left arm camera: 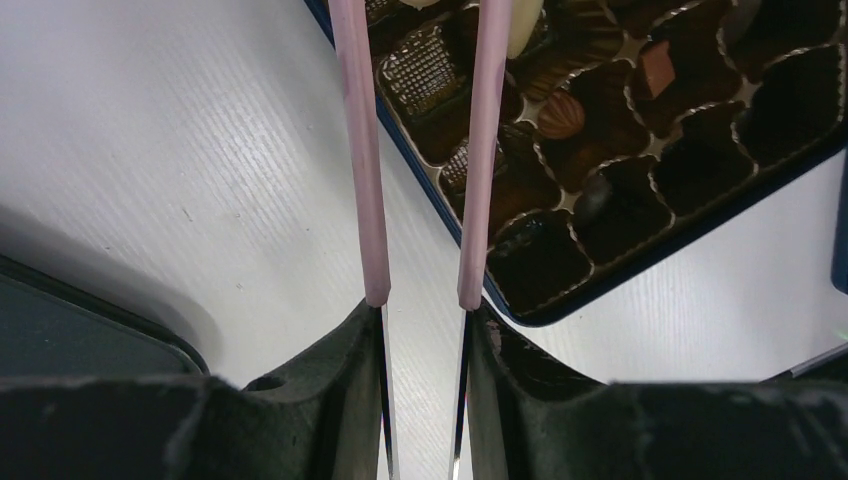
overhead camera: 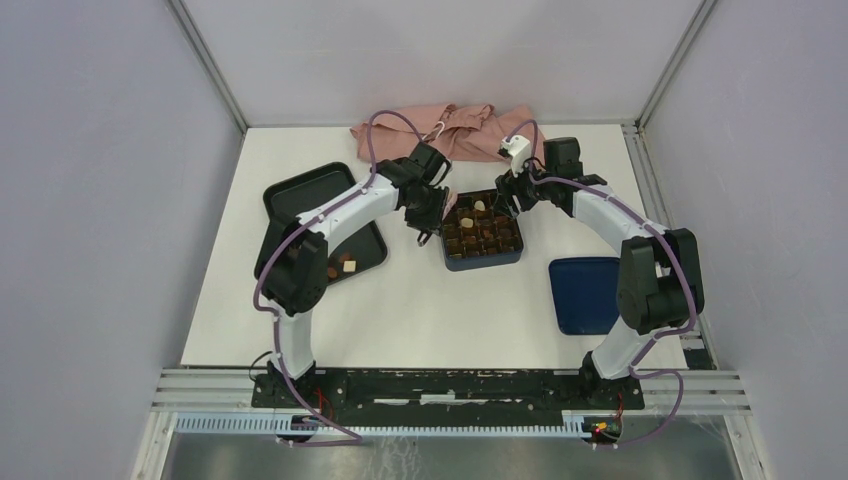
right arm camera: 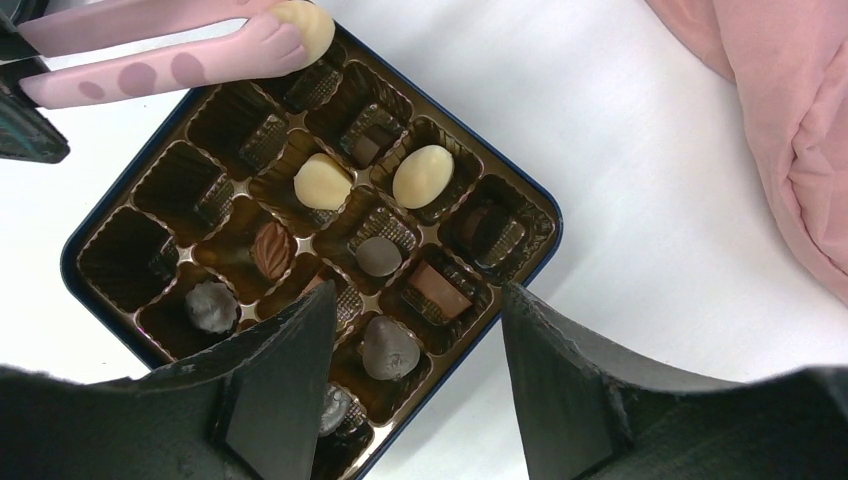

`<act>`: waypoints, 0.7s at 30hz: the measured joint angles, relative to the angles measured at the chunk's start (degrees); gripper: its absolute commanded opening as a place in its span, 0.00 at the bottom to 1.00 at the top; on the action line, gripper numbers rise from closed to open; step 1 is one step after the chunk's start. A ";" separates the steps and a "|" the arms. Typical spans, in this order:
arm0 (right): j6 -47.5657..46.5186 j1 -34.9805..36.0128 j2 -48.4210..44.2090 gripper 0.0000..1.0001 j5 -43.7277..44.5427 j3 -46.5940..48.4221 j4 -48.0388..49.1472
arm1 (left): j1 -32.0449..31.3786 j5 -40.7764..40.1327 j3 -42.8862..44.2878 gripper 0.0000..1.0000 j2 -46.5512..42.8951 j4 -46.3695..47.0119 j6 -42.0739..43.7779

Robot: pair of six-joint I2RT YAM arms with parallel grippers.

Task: Pack the chocolate
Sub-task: Place the fake chocolate in the packing box.

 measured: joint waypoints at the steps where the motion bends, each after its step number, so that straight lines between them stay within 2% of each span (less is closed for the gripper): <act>1: 0.00 0.02 0.00 0.67 0.00 0.00 0.00 | -0.07 -0.28 0.35 0.17 0.39 -0.39 0.13; 7: 0.09 -0.04 0.00 0.67 -0.07 0.00 0.00 | -0.61 -2.23 1.44 0.23 2.27 -2.60 0.20; 13: 0.31 -0.07 0.00 0.67 -0.55 0.00 0.00 | -1.14 -3.32 2.86 0.41 2.80 -3.89 0.22; 21: 0.46 -0.37 0.00 0.67 -1.05 0.00 0.00 | -1.29 -4.37 3.39 0.44 2.80 -4.26 0.22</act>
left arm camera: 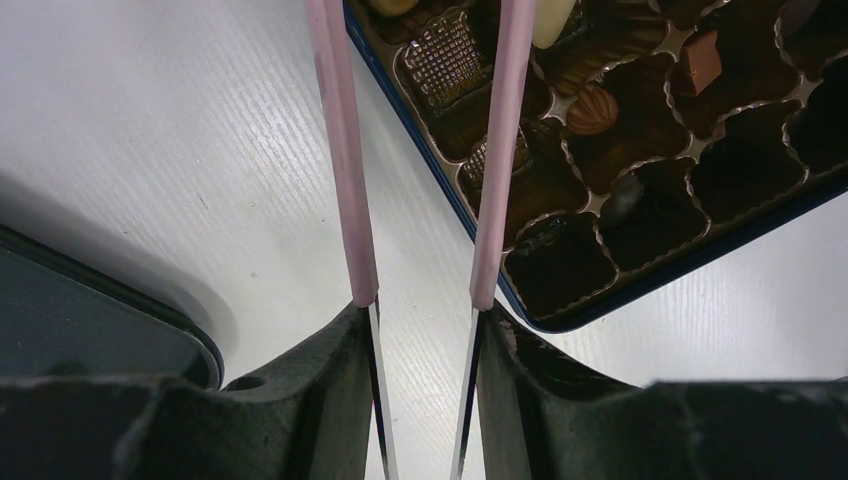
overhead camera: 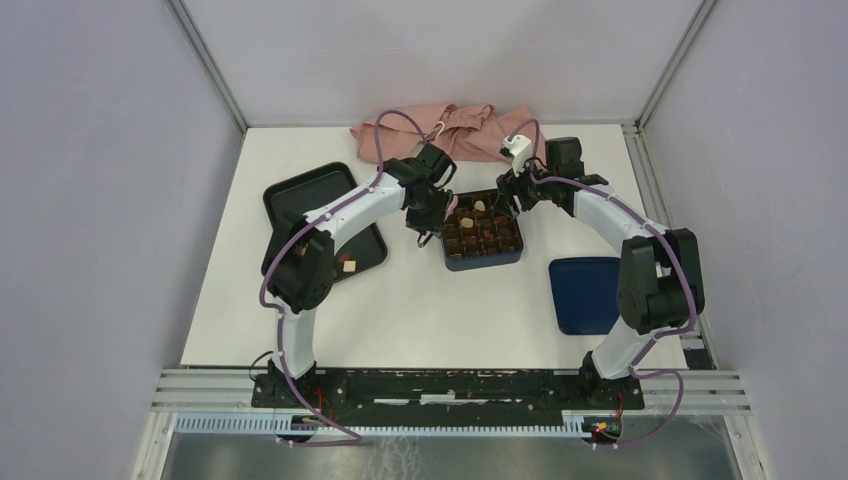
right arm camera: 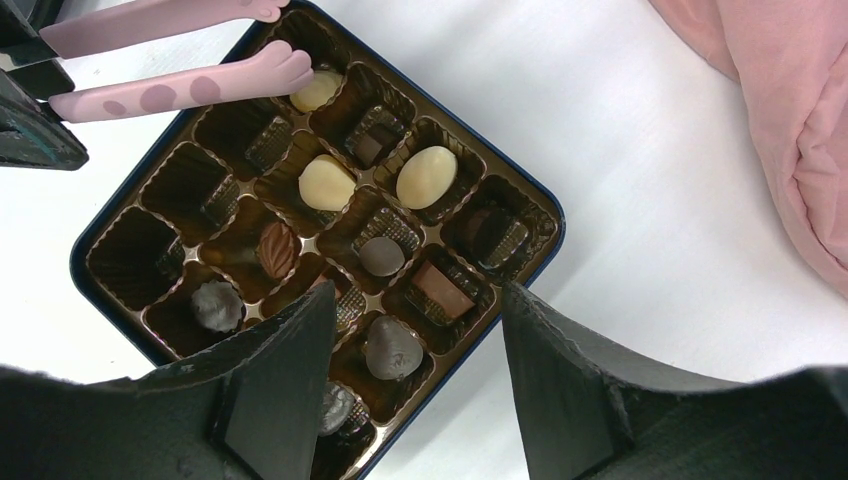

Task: Pack the chocolate
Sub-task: Place the fake chocolate in the packing box, then adjust the plate at the center of the board.

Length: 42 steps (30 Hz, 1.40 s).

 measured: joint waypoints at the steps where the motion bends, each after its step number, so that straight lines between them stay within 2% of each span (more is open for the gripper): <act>1: 0.00 -0.04 0.00 0.67 0.00 0.00 0.00 | 0.00 0.00 0.00 0.43 0.02 -0.07 0.02; 4: 0.00 -0.07 0.00 0.67 0.00 0.00 0.00 | 0.00 0.02 0.02 0.36 0.02 -0.22 0.00; 11: 0.00 -0.11 0.00 0.67 -0.33 0.00 0.02 | -0.04 0.98 -0.79 0.34 -2.34 0.48 0.00; 14: 0.00 -0.15 0.00 0.67 -0.76 0.00 0.02 | 0.02 1.92 -4.11 0.34 -7.91 1.46 -0.02; 18: 0.00 -0.22 -0.02 0.68 -1.53 0.00 0.09 | 1.55 3.19 -13.92 0.34 -21.73 2.60 -0.07; 19: -0.02 -0.22 -0.02 0.68 -1.62 0.00 0.15 | 2.23 3.23 -14.60 0.34 -22.64 2.43 -0.07; 25: -0.02 -0.22 -0.02 0.67 -2.43 0.00 0.20 | 11.76 5.92 -30.21 0.35 -37.16 1.20 -0.11; 28: 0.00 -0.22 -0.04 0.68 -2.71 0.00 0.22 | 15.78 6.27 -33.51 0.35 -39.01 -2.25 -0.09; 33: 0.07 -0.22 -0.04 0.68 -3.34 0.00 0.22 | 21.53 5.31 -33.64 0.35 -38.99 -7.34 -0.02; 42: -0.15 -0.04 -0.09 0.67 -10.60 -0.04 0.57 | 25.75 8.41 -35.63 0.35 -40.96 -8.57 0.00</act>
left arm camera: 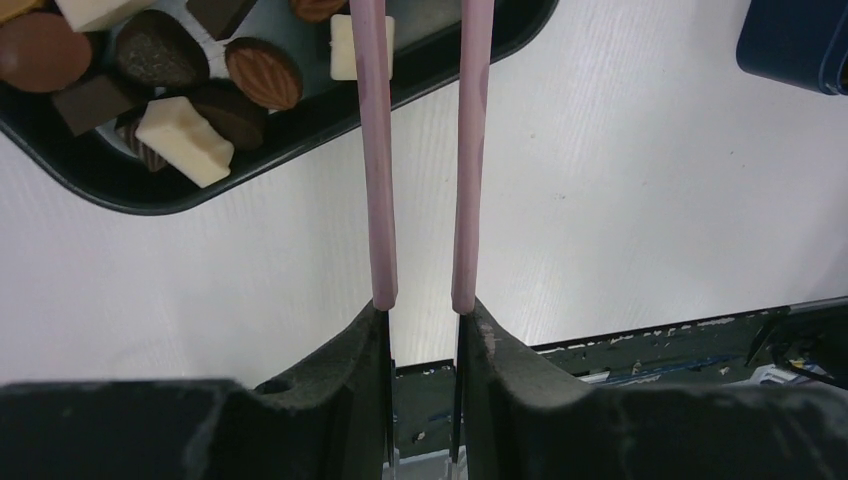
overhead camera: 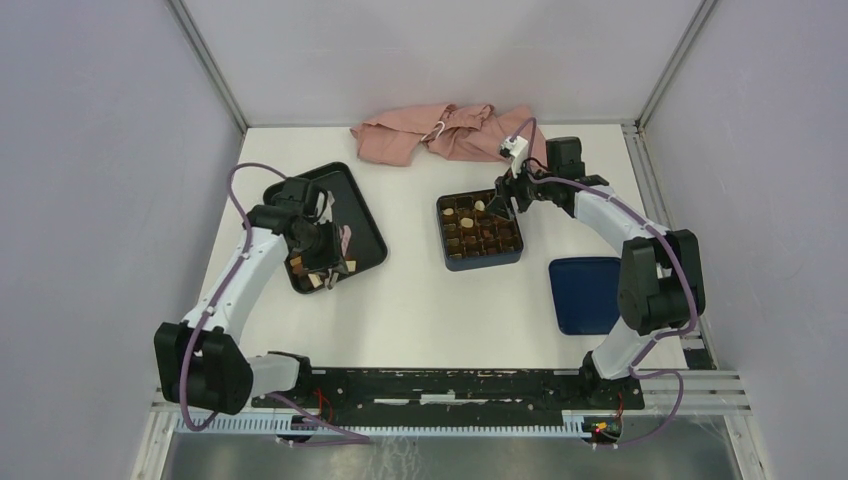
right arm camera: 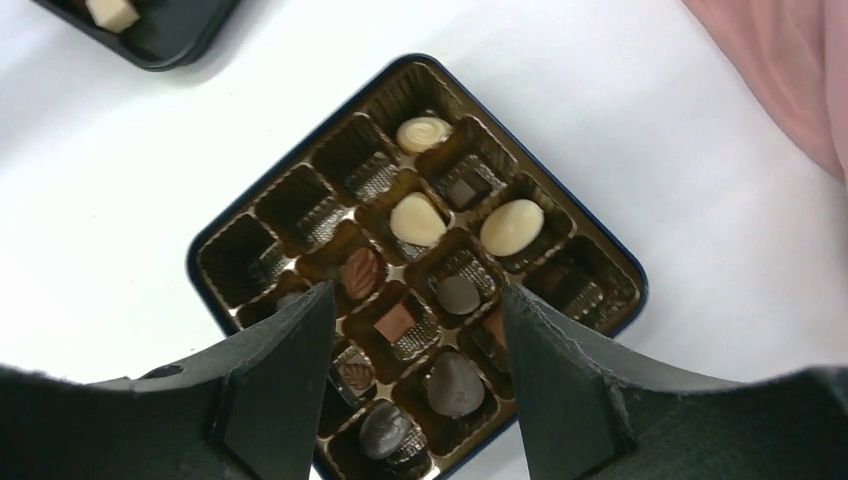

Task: Pack the chocolate
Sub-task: Adjust the plate at the center of the board.

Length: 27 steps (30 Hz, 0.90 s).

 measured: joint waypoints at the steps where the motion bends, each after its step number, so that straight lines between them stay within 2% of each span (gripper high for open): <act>1: -0.26 0.13 -0.17 0.67 -1.11 -0.24 0.44 | 1.05 0.17 -0.46 0.35 -0.70 -0.37 0.02; 8: -4.37 2.73 -4.37 0.67 -8.92 -4.59 3.74 | 5.97 0.96 -1.84 0.34 -2.54 0.22 0.02; 13: -11.93 9.79 -6.43 0.66 -14.36 -7.87 4.39 | 6.58 3.15 -2.21 0.33 -0.96 4.87 0.02; 15: -14.56 13.73 -6.54 0.58 -15.69 -8.79 4.46 | 6.58 3.69 -2.23 0.33 -0.13 6.54 0.02; 17: -15.10 18.01 -6.47 0.42 -14.86 -9.20 5.07 | 6.58 3.65 -2.23 0.33 -0.15 7.69 0.02; 19: -14.56 21.88 -5.60 0.41 -12.52 -8.66 6.32 | 6.58 3.32 -2.23 0.33 -0.74 8.72 0.02; 22: -9.27 27.28 1.16 0.45 -7.10 -1.60 6.97 | 6.58 2.49 -2.23 0.33 -2.97 10.51 -0.02; 27: 1.11 29.81 17.27 0.52 2.08 17.75 4.68 | 6.58 2.29 -4.13 0.33 -10.43 13.57 -0.07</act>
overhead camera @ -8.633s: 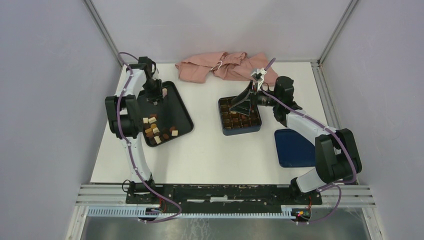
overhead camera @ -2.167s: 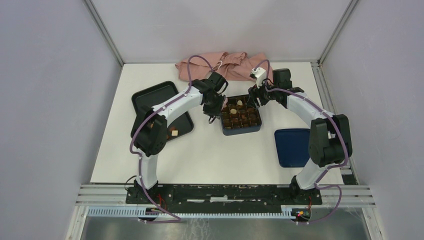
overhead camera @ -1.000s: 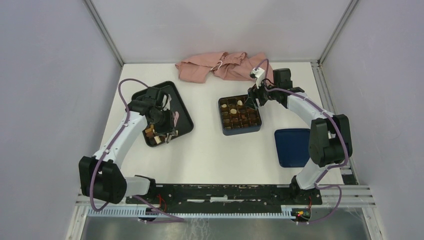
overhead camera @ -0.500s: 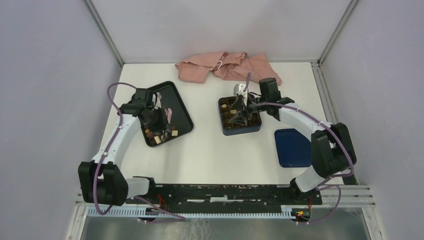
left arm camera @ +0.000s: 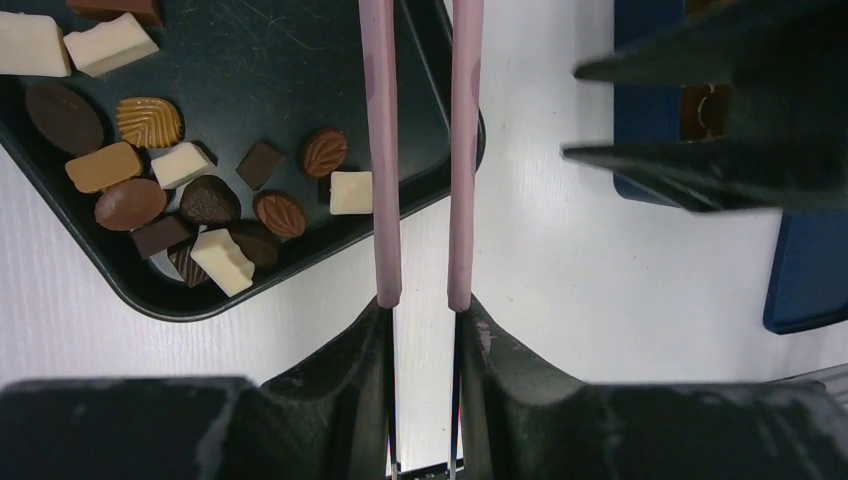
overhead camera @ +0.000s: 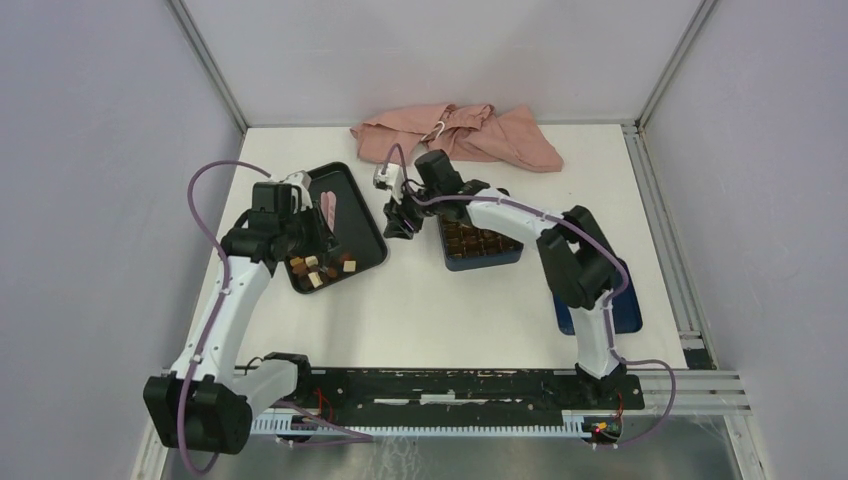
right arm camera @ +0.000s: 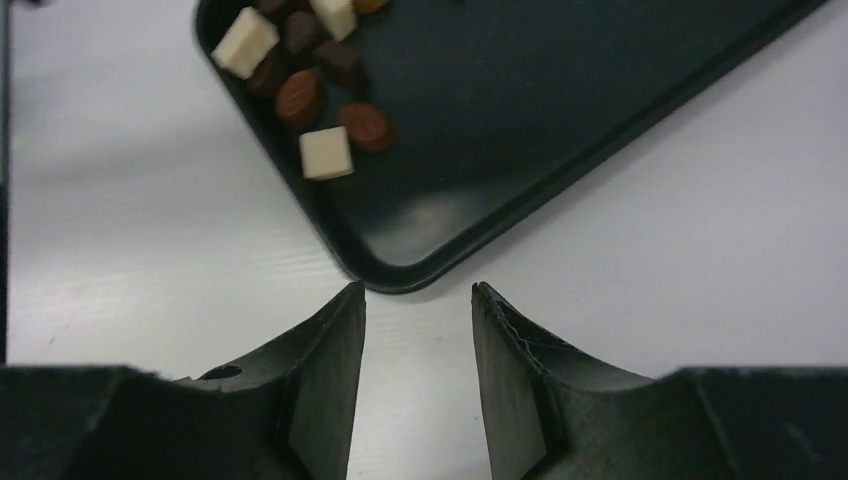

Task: Pack the chocolate
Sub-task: Adjust the plate at the center of the board.

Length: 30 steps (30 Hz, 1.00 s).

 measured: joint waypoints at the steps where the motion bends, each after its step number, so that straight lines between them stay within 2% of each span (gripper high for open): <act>1: 2.51 0.28 2.89 0.53 2.58 3.58 -0.57 | 0.00 0.02 -0.44 0.33 -1.44 0.04 -0.02; 4: 10.69 0.59 7.54 0.57 10.10 8.35 -1.09 | 0.00 0.07 -1.33 0.33 -4.59 -0.02 -0.02; 10: 22.95 1.14 11.76 0.52 19.41 10.16 -1.25 | 0.00 0.09 -2.43 0.33 -8.26 -0.17 -0.02; 14: 28.44 1.55 16.33 0.50 19.96 13.88 -1.03 | 0.00 0.02 -2.80 0.33 -9.66 -0.37 -0.02; 19: 32.89 1.81 18.67 0.46 18.14 14.23 -0.46 | 0.00 0.02 -2.80 0.33 -10.21 -0.98 -0.02; 21: 33.92 1.81 18.95 0.39 17.57 14.25 -0.24 | 0.00 0.02 -2.80 0.33 -10.23 -1.20 -0.02; 26: 35.63 2.10 19.19 0.32 16.72 14.25 0.20 | 0.00 0.02 -2.80 0.33 -10.21 -1.33 -0.02; 27: 35.87 2.16 19.19 0.27 16.90 14.23 0.20 | 0.00 0.00 -2.82 0.33 -10.21 -1.36 -0.02; 30: 36.35 2.27 19.19 0.24 17.99 14.21 0.37 | 0.00 0.02 -2.99 0.33 -10.21 -1.40 -0.02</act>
